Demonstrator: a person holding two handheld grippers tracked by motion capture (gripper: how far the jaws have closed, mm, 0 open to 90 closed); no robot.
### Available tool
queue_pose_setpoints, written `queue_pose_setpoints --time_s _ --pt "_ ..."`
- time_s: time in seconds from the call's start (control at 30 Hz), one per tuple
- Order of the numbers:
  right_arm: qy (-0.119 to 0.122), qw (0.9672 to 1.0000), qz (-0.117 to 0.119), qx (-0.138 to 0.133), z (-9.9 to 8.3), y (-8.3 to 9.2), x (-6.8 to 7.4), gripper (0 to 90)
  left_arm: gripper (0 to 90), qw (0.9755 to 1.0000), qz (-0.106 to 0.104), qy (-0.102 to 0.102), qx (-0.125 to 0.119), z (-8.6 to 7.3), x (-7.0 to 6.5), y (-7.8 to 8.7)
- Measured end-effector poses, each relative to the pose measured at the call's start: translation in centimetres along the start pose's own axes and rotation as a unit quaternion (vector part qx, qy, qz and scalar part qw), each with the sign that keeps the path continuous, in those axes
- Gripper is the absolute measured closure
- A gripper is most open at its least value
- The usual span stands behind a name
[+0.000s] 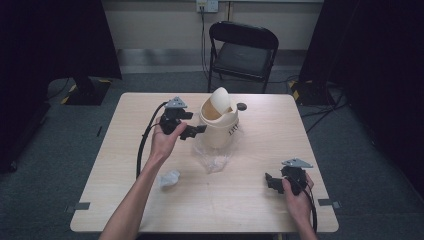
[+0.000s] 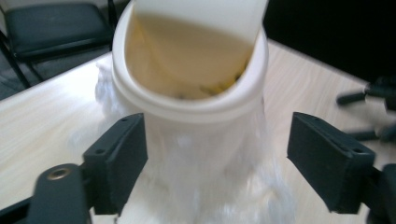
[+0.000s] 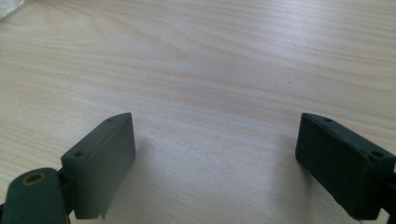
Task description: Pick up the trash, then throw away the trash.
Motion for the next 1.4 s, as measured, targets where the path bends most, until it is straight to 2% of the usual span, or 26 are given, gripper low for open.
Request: queue_pose_setpoints --time_s 0.03,0.1,0.17,0.27,0.5,0.63,0.73,0.77,0.83,0.9,0.97,1.13,1.27,1.3,1.33,1.4 --pt "0.000 1.0000 0.000 0.000 0.0 0.0 0.0 11.2 21.6 1.0000 0.002 0.000 -0.004 -0.3 -0.1 0.2" --pt "0.000 1.0000 0.000 0.000 0.0 0.0 0.0 11.2 21.6 0.9996 -0.016 0.022 -0.009 -0.9 -0.1 0.8" --pt "0.000 1.0000 0.000 0.000 0.0 0.0 0.0 11.2 21.6 0.9997 -0.009 0.023 -0.009 -1.6 -0.2 1.4" --pt "0.000 1.0000 0.000 0.000 0.0 0.0 0.0 11.2 21.5 0.9998 0.003 0.020 0.009 -2.8 -0.3 2.1" --pt "-0.001 1.0000 -0.001 0.002 0.0 0.1 0.0 11.3 21.5 0.9992 0.012 0.022 0.030 -5.8 -0.6 3.9" --pt "-0.001 1.0000 -0.001 0.002 0.0 0.1 0.0 11.3 21.5 0.9987 0.014 0.040 0.030 -7.3 -0.3 5.0" --pt "-0.001 1.0000 -0.001 0.002 0.0 0.1 0.0 11.3 21.5 0.9980 0.008 0.061 0.014 -8.3 -0.2 5.7" --pt "-0.001 1.0000 -0.001 0.002 0.0 0.1 0.0 11.2 21.5 0.9979 0.009 0.063 0.015 -8.6 -0.2 6.0" --pt "-0.001 1.0000 -0.001 0.002 0.0 0.1 0.0 11.3 21.5 0.9979 0.021 0.055 0.027 -9.3 -0.3 6.4" --pt "-0.001 1.0000 -0.001 0.002 0.0 0.1 0.0 11.3 21.8 0.9966 0.026 0.065 0.043 -10.0 -0.2 6.7" --pt "-0.001 1.0000 -0.001 0.002 0.0 0.1 0.0 11.2 22.1 0.9959 0.032 0.075 0.040 -10.7 -0.2 6.9" --pt "-0.001 1.0000 -0.001 0.002 0.0 0.1 0.0 11.2 22.0 0.9944 0.028 0.077 0.067 -12.8 -0.8 7.2" --pt "-0.001 1.0000 -0.001 0.002 0.0 0.1 0.0 11.2 22.7 0.9924 0.014 0.083 0.090 -14.6 -1.4 6.9" --pt "-0.002 1.0000 -0.001 0.002 0.0 0.0 0.0 11.2 22.9 0.9926 0.008 0.086 0.086 -14.7 -1.8 7.0" --pt "-0.002 1.0000 -0.001 0.001 0.0 0.0 0.0 11.2 23.9 0.9934 0.005 0.081 0.081 -14.8 -2.1 7.1" --pt "-0.001 1.0000 -0.001 0.002 0.0 0.1 0.0 11.2 26.0 0.9933 -0.003 0.073 0.090 -14.9 -2.9 7.2"
Point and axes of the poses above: each handheld gripper's, and its own axes: y roughly backward along the jaws, z roughly out of its top, x roughly to its left, the point moved 3 cm from there along -y, roughly forward along the jaws, and after that the axes turned 3 degrees about -x, right-handed, at the moved point
